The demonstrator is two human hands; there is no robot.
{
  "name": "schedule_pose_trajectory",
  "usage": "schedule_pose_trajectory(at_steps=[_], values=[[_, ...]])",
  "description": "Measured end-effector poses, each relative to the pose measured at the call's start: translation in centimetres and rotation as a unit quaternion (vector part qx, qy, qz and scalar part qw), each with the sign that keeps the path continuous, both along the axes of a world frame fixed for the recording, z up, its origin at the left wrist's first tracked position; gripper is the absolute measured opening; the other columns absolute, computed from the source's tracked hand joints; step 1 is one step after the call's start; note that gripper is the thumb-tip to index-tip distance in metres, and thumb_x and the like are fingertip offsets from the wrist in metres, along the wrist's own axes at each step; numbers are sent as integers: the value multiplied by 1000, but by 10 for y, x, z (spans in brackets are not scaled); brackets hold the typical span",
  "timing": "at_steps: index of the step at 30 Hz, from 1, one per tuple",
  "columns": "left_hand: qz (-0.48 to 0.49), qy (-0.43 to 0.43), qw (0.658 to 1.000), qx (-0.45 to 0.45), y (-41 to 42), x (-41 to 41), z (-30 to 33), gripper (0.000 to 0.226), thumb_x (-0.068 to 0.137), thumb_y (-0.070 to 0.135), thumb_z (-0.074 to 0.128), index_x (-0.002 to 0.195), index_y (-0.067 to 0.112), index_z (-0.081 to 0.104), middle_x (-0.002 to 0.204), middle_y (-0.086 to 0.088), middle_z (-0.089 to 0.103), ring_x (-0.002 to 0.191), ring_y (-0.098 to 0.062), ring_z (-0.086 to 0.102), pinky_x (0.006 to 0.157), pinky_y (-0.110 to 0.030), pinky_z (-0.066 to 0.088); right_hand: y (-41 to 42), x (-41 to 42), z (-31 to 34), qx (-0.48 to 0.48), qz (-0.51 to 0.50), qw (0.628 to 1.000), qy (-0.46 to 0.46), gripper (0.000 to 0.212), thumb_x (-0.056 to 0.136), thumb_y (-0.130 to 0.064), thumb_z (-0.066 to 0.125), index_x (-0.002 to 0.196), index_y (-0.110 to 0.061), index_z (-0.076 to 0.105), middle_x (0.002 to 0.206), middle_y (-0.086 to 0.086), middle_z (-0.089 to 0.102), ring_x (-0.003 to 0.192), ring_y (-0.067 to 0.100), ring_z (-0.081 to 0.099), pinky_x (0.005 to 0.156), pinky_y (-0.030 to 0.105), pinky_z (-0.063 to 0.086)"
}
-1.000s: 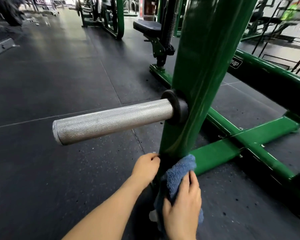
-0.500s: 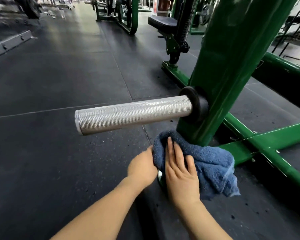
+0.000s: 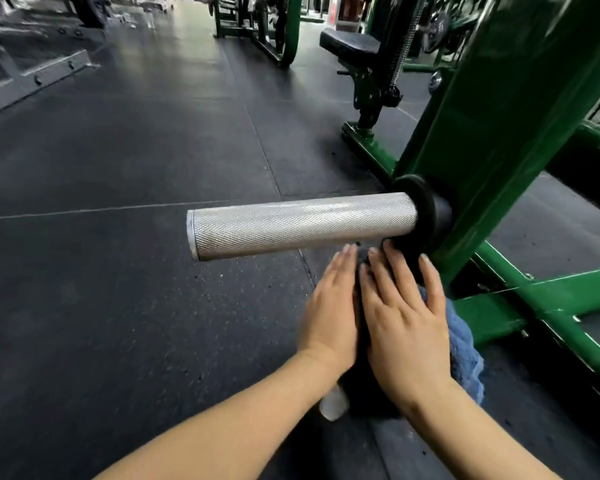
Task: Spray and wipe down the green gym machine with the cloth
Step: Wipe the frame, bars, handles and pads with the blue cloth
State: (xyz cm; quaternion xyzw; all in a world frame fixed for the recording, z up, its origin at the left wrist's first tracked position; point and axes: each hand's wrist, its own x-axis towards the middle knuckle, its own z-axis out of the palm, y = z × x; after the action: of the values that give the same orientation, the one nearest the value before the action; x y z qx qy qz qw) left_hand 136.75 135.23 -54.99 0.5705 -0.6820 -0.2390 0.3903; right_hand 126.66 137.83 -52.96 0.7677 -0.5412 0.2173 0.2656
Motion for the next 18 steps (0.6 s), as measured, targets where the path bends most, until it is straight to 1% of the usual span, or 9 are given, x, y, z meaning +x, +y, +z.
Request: schedule_pose_trajectory(at_steps=[2, 4, 6, 8, 10, 12, 15, 16, 18], values=[[-2, -30, 1000, 4, -7, -1, -10, 48, 105, 18, 32, 152, 24, 25, 160, 12, 12, 147, -4, 10, 119, -23, 11, -5, -1, -18, 36, -8, 998, 43, 46, 87, -13, 35, 117, 8, 62, 128, 23, 59, 127, 35, 51, 115, 42, 12], [9, -103, 992, 77, -8, -1, -32, 49, 105, 21, 33, 152, 27, 22, 161, 10, 7, 148, -9, 2, 119, -27, 11, -8, -4, -46, 65, -13, 992, 112, 48, 86, -10, 31, 120, 12, 59, 129, 27, 56, 124, 36, 53, 115, 42, 12], [3, -177, 973, 148, -7, 0, -55, 54, 103, 20, 37, 153, 29, 17, 161, 8, 9, 148, -14, 3, 118, -31, 16, -8, -5, -70, 88, -15, 984, 151, 50, 86, -8, 29, 121, 14, 56, 129, 29, 55, 124, 37, 53, 116, 42, 10], [-29, -215, 957, 191, -7, 1, -70, 54, 102, 20, 38, 152, 28, 19, 158, 5, 22, 146, -16, 15, 117, -33, 24, -7, -6, -93, 99, -3, 981, 169, 51, 84, -8, 28, 121, 15, 55, 129, 30, 55, 126, 40, 48, 119, 44, 5], [-67, -209, 944, 248, -8, 3, -76, 50, 100, 20, 39, 148, 27, 28, 147, 0, 40, 136, -22, 35, 110, -37, 36, -3, -8, -116, 115, 19, 976, 186, 53, 82, -7, 26, 123, 18, 50, 129, 32, 54, 129, 40, 37, 120, 46, -3], [-106, -205, 922, 310, -6, 4, -79, 51, 97, 17, 39, 147, 24, 31, 139, -7, 49, 127, -29, 47, 106, -39, 40, -1, -12, -138, 127, 38, 971, 200, 55, 80, -8, 26, 121, 19, 50, 127, 32, 55, 129, 39, 33, 120, 47, -7], [-144, -254, 883, 367, -2, 0, -77, 53, 92, 11, 42, 144, 15, 37, 138, -13, 51, 125, -33, 50, 105, -38, 42, 0, -20, -160, 144, 65, 967, 201, 53, 76, -13, 30, 109, 11, 65, 119, 25, 63, 123, 37, 38, 120, 45, -4], [-146, -262, 877, 376, -1, -2, -74, 48, 92, 10, 43, 141, 12, 42, 137, -14, 52, 124, -33, 51, 104, -38, 43, -1, -25, -164, 146, 80, 966, 198, 52, 75, -15, 32, 105, 7, 69, 117, 22, 66, 121, 38, 42, 120, 44, -1], [-125, -246, 884, 378, -3, -3, -72, 42, 92, 12, 44, 134, 10, 48, 134, -14, 55, 122, -32, 53, 102, -37, 44, -2, -36, -168, 146, 111, 962, 202, 49, 75, -17, 34, 99, -1, 74, 114, 15, 69, 117, 35, 56, 117, 43, 7]])
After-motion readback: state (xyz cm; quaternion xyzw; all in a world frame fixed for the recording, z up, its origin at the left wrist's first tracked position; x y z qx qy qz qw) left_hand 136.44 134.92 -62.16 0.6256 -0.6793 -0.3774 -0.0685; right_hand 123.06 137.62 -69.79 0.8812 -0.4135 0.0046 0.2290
